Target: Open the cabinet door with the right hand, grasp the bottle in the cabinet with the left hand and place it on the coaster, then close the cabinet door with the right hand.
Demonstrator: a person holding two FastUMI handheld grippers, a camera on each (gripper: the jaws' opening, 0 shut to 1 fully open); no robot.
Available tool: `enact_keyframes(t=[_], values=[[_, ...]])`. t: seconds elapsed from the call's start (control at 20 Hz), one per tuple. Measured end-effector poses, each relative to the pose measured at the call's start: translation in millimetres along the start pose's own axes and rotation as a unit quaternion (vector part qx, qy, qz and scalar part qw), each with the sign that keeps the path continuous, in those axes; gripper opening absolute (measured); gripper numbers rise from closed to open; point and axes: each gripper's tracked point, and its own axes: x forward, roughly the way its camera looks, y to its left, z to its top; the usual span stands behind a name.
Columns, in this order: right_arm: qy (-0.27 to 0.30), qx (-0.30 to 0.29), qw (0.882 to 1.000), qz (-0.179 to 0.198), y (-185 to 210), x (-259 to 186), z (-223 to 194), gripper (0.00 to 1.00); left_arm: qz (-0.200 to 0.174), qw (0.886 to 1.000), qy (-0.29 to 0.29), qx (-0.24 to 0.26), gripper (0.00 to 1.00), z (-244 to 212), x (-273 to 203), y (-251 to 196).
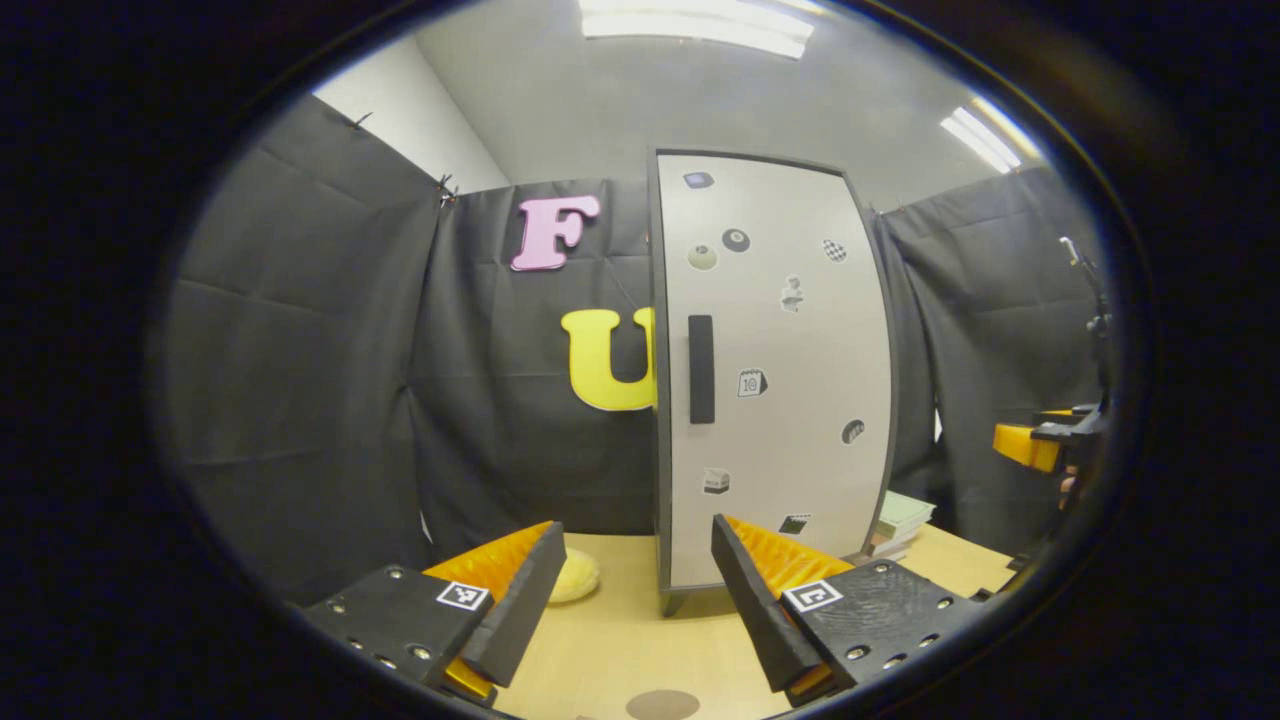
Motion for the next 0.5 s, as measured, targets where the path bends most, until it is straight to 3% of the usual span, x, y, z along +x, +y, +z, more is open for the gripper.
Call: enact_keyframes(t=[0.5], values=[[-0.011,-0.005,0.999,0.043,36.8,10.5,20.4,0.98,0.019,1.0,0.008,-0.007,0.91,-13.1,6.7,20.4]])
